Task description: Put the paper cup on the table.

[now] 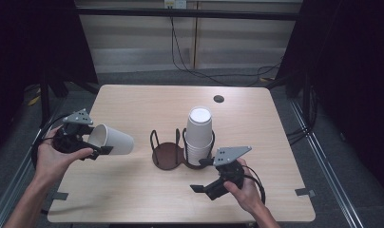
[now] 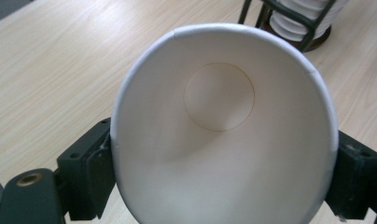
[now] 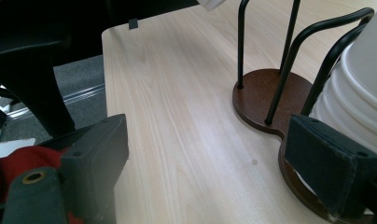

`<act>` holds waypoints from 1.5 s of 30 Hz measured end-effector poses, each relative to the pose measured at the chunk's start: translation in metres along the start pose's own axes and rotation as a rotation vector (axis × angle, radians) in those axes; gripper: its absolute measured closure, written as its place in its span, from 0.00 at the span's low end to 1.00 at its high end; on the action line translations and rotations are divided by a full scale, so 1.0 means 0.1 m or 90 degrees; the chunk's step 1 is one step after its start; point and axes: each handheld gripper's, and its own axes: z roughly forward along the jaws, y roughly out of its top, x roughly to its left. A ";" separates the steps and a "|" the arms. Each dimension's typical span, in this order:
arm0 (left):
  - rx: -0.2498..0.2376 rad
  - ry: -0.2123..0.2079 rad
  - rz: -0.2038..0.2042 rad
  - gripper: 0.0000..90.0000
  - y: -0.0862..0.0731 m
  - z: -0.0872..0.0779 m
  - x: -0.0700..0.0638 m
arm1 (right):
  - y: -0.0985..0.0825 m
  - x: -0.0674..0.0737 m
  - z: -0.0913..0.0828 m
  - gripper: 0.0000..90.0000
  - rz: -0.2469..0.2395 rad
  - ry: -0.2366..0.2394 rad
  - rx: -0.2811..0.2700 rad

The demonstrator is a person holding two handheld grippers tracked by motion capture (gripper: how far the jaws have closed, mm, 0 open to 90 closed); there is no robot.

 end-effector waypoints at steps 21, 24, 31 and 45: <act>0.203 0.039 0.046 0.14 0.51 0.50 0.06 | -0.02 0.00 0.01 0.16 0.003 -0.002 0.005; 0.243 0.034 0.061 0.14 0.58 0.62 0.05 | -0.02 0.00 0.01 0.16 0.004 -0.001 0.006; 0.289 0.036 0.080 0.13 0.67 0.82 -0.01 | -0.03 -0.01 0.01 0.16 0.000 -0.002 0.009; 0.328 0.045 0.087 0.10 0.69 1.07 -0.06 | -0.04 -0.01 0.03 0.16 0.002 -0.004 0.016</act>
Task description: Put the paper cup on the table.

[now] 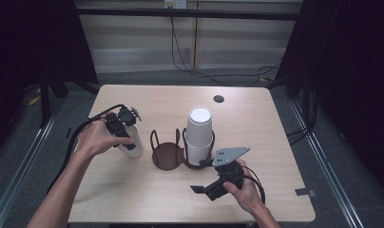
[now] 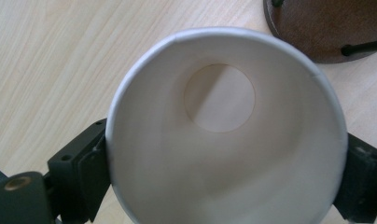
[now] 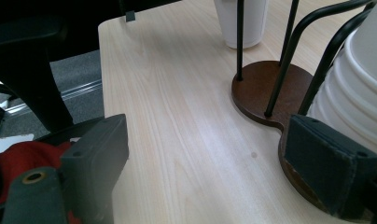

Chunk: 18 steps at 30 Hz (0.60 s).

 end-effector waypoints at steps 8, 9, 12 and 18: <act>0.003 0.004 0.005 0.08 0.05 0.05 -0.03 | 0.00 0.00 0.01 0.16 0.001 0.001 0.004; 0.003 0.002 -0.004 0.08 0.05 0.05 -0.03 | 0.00 0.00 0.01 0.16 0.000 0.001 0.004; 0.006 0.000 -0.006 0.08 0.06 0.07 -0.03 | 0.00 0.00 0.01 0.16 0.000 0.003 0.005; 0.018 0.004 -0.001 0.07 0.09 0.14 -0.07 | 0.00 0.00 0.01 0.16 -0.001 0.003 0.006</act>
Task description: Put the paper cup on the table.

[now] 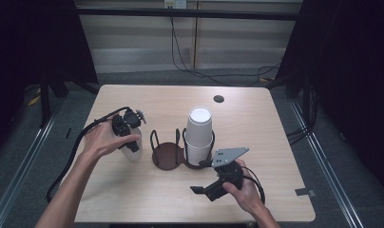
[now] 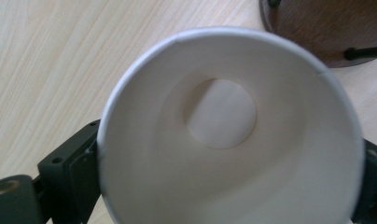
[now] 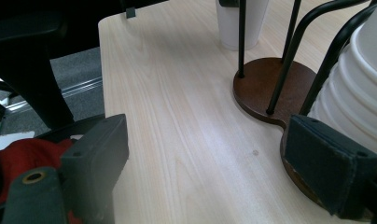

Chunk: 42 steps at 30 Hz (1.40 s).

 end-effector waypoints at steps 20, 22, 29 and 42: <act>-0.030 -0.040 0.026 0.08 -0.15 0.11 0.05 | 0.00 0.01 0.01 0.16 0.000 -0.007 0.007; -0.029 -0.055 0.027 0.08 -0.19 0.15 0.06 | 0.00 0.01 0.01 0.16 0.000 -0.007 0.006; -0.045 -0.063 0.023 0.05 -0.28 0.18 0.09 | -0.01 0.01 0.02 0.16 0.001 -0.006 0.009; -0.084 -0.086 0.004 0.07 -0.55 0.19 0.17 | -0.02 0.00 0.03 0.16 0.005 -0.005 0.011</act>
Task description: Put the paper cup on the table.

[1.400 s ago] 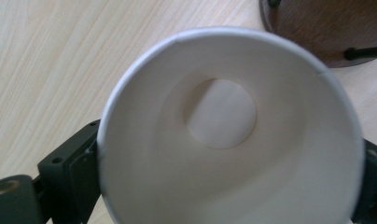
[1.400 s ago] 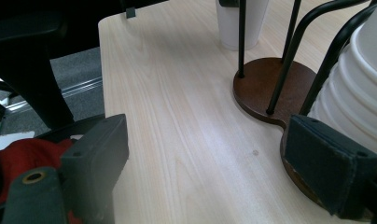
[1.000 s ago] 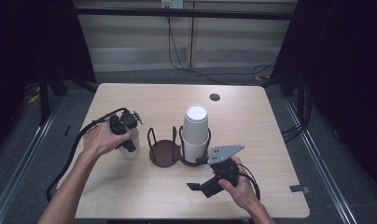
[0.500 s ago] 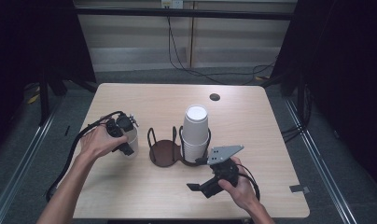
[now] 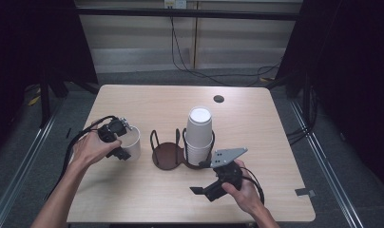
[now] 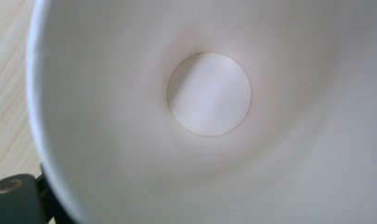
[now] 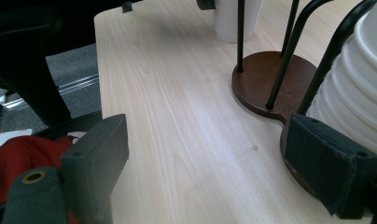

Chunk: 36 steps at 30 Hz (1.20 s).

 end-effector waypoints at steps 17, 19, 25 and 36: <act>-0.095 0.002 -0.016 0.17 -0.46 -0.19 -0.05 | -0.02 -0.01 -0.01 0.16 0.006 -0.008 -0.001; -0.116 0.003 -0.023 0.17 -0.52 -0.22 -0.07 | -0.02 -0.01 -0.01 0.16 0.006 -0.008 0.000; -0.176 0.009 -0.041 0.18 -0.69 -0.26 -0.14 | -0.02 -0.01 -0.03 0.16 0.006 -0.016 -0.007; -0.284 0.010 -0.083 0.19 -0.91 -0.33 -0.39 | -0.04 -0.02 -0.06 0.16 0.014 -0.032 -0.019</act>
